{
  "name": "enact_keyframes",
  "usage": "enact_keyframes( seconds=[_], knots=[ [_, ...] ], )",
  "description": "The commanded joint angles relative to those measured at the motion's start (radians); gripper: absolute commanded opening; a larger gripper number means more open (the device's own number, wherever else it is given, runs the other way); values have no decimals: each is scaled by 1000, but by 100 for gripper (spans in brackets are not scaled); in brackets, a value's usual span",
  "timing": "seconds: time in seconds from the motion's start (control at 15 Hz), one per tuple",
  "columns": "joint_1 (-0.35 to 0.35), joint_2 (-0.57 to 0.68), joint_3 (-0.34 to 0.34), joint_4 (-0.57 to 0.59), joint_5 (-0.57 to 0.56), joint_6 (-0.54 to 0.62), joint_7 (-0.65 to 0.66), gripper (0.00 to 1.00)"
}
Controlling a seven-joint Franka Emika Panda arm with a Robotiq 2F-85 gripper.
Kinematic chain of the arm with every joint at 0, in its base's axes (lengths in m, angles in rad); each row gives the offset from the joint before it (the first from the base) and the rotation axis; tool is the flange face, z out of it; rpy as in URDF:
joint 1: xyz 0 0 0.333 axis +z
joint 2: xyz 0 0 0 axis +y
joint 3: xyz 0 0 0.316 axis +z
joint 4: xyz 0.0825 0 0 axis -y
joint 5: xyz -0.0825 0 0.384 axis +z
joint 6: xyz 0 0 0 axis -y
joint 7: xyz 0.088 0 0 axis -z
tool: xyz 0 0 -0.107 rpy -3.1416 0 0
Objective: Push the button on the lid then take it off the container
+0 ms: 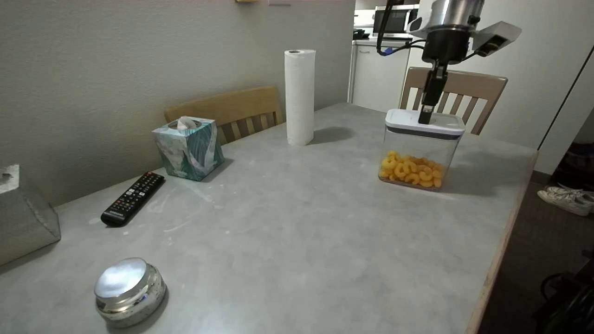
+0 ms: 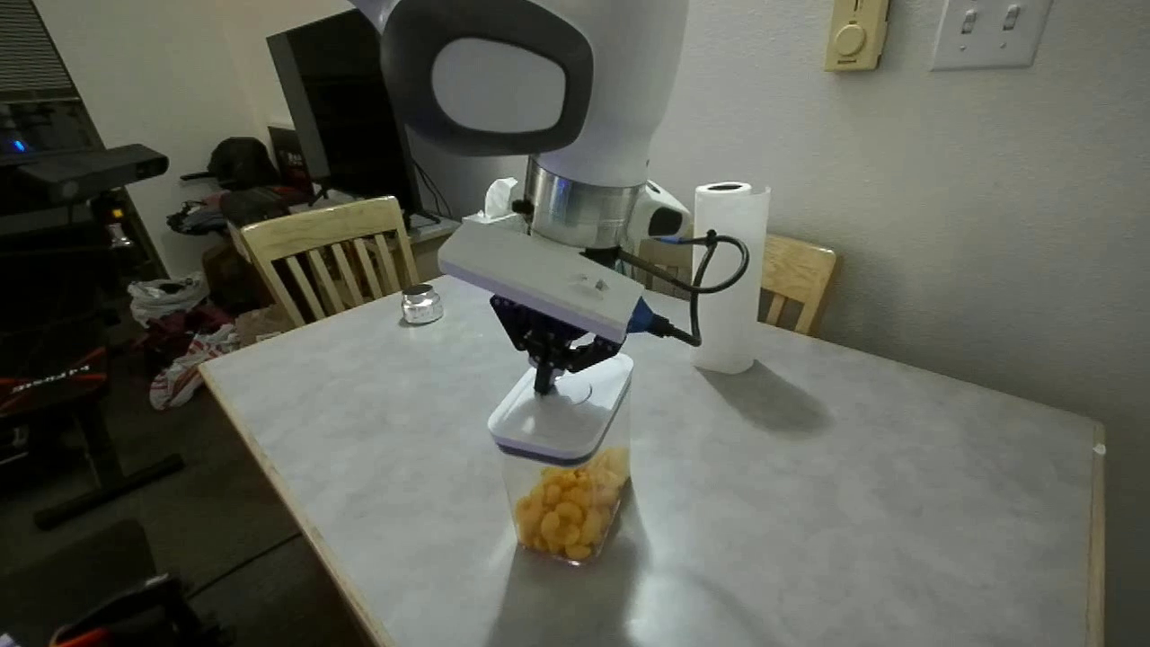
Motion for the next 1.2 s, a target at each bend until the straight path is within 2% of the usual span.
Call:
enact_keyframes(
  seconds=[0.0, 0.6, 1.13],
  knots=[
    [-10, 28, -4, 35, -76, -14, 1, 0],
    [-10, 9, -14, 71, -217, -17, 28, 0],
    [-12, 77, 3, 78, -189, 35, 38, 0]
  ],
)
